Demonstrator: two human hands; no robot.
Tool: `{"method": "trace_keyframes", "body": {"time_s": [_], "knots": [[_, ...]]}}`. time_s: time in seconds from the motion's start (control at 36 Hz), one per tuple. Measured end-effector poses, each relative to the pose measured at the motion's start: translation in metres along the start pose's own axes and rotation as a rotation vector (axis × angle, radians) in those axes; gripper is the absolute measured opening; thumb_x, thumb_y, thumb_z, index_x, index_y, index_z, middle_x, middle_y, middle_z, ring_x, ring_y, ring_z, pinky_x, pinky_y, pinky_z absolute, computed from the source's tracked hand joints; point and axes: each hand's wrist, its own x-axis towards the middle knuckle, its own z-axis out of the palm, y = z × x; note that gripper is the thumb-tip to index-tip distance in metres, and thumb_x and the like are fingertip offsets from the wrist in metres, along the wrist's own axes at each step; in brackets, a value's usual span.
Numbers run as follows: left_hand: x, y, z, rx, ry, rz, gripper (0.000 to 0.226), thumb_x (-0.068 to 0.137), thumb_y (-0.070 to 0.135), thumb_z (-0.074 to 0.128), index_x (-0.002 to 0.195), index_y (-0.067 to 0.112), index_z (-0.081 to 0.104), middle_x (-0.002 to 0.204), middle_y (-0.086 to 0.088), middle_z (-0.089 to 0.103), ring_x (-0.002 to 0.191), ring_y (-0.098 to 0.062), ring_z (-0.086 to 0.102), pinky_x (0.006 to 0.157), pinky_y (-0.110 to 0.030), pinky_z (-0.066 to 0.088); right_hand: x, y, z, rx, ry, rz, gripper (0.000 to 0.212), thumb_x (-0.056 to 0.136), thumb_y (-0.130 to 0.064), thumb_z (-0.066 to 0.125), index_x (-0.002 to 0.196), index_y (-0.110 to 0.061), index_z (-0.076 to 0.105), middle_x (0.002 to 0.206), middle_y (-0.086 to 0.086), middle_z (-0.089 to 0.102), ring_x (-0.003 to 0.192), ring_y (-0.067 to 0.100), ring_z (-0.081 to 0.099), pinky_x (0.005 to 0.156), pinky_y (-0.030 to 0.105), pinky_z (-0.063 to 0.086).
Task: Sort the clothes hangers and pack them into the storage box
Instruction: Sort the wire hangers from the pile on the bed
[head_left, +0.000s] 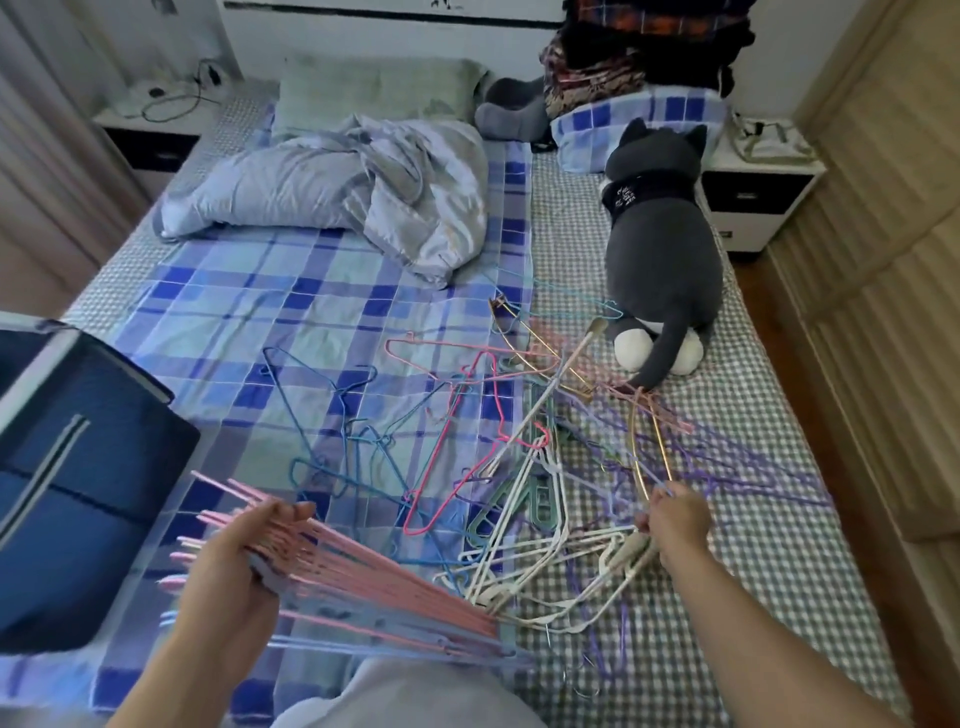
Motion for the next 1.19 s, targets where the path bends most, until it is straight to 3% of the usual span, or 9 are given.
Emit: {"method": "trace_keyframes", "body": {"time_s": [0.17, 0.33, 0.5, 0.64, 0.69, 0.78, 0.92, 1.0, 1.19], "knots": [[-0.006, -0.001, 0.018, 0.012, -0.009, -0.015, 0.018, 0.099, 0.016, 0.048, 0.093, 0.005, 0.060, 0.086, -0.012, 0.071, 0.083, -0.025, 0.068, 0.097, -0.046, 0.046, -0.024, -0.025, -0.006, 0.246, 0.087, -0.123, 0.030, 0.094, 0.012, 0.037, 0.074, -0.001, 0.054, 0.068, 0.013, 0.050, 0.035, 0.019, 0.049, 0.036, 0.026, 0.044], [-0.015, 0.005, 0.025, -0.025, -0.058, -0.024, 0.012, 0.090, 0.018, 0.053, 0.087, 0.007, 0.060, 0.091, -0.014, 0.067, 0.090, -0.027, 0.065, 0.096, -0.045, 0.045, -0.035, 0.022, -0.018, 0.262, 0.046, 0.006, 0.029, 0.100, 0.008, 0.042, 0.080, -0.006, 0.058, 0.082, 0.017, 0.060, 0.061, 0.031, 0.059, 0.054, 0.035, 0.054], [-0.005, -0.002, 0.028, 0.033, -0.032, -0.026, 0.016, 0.099, 0.014, 0.047, 0.094, 0.005, 0.060, 0.089, -0.014, 0.069, 0.086, -0.026, 0.066, 0.104, -0.047, 0.041, 0.010, -0.018, 0.007, 0.410, -0.056, 0.138, 0.024, 0.103, 0.004, 0.035, 0.090, -0.004, 0.055, 0.087, 0.019, 0.055, 0.056, 0.028, 0.054, 0.057, 0.037, 0.052], [-0.009, -0.006, 0.038, 0.087, -0.046, -0.021, 0.015, 0.099, 0.014, 0.047, 0.097, 0.004, 0.059, 0.086, -0.014, 0.071, 0.075, -0.022, 0.070, 0.090, -0.043, 0.047, 0.024, -0.065, 0.009, 0.279, -0.007, 0.012, 0.029, 0.097, 0.004, 0.033, 0.085, -0.005, 0.057, 0.083, 0.017, 0.057, 0.041, 0.022, 0.050, 0.046, 0.029, 0.047], [-0.013, -0.003, 0.036, 0.074, -0.049, -0.024, 0.019, 0.100, 0.014, 0.046, 0.093, 0.003, 0.059, 0.081, -0.013, 0.072, 0.074, -0.023, 0.071, 0.082, -0.041, 0.053, 0.011, -0.067, 0.001, 0.174, 0.072, -0.108, 0.029, 0.097, 0.006, 0.038, 0.088, 0.000, 0.064, 0.077, 0.012, 0.057, 0.050, 0.024, 0.050, 0.045, 0.027, 0.046], [-0.016, 0.005, 0.026, 0.004, -0.036, -0.025, 0.024, 0.101, 0.017, 0.045, 0.086, 0.004, 0.059, 0.087, -0.017, 0.072, 0.077, -0.025, 0.072, 0.076, -0.039, 0.061, -0.004, -0.048, -0.009, 0.003, 0.201, -0.337, 0.027, 0.095, 0.007, 0.044, 0.093, 0.002, 0.071, 0.087, 0.020, 0.063, 0.070, 0.033, 0.056, 0.062, 0.036, 0.050], [-0.018, 0.012, 0.014, -0.068, -0.021, -0.044, 0.026, 0.102, 0.016, 0.044, 0.082, 0.007, 0.058, 0.089, -0.016, 0.070, 0.069, -0.021, 0.072, 0.061, -0.026, 0.061, -0.004, -0.025, -0.016, 0.050, 0.239, -0.324, 0.022, 0.095, 0.008, 0.050, 0.101, 0.005, 0.071, 0.102, 0.018, 0.064, 0.084, 0.038, 0.062, 0.072, 0.049, 0.056], [-0.015, 0.011, 0.018, -0.028, -0.011, -0.018, 0.023, 0.100, 0.015, 0.047, 0.083, 0.007, 0.061, 0.088, -0.014, 0.068, 0.070, -0.019, 0.070, 0.082, -0.037, 0.053, -0.002, -0.030, -0.019, 0.075, 0.178, -0.288, 0.027, 0.096, 0.010, 0.045, 0.092, -0.002, 0.069, 0.094, 0.017, 0.061, 0.071, 0.032, 0.058, 0.059, 0.035, 0.052], [-0.009, 0.009, 0.032, 0.031, -0.005, -0.005, 0.037, 0.101, 0.015, 0.046, 0.072, 0.010, 0.069, 0.077, -0.008, 0.072, 0.067, -0.019, 0.069, 0.082, -0.039, 0.046, 0.000, -0.042, -0.019, 0.077, 0.031, -0.188, 0.033, 0.096, 0.010, 0.036, 0.069, -0.002, 0.051, 0.066, 0.016, 0.047, 0.052, 0.026, 0.048, 0.036, 0.021, 0.041]]}}
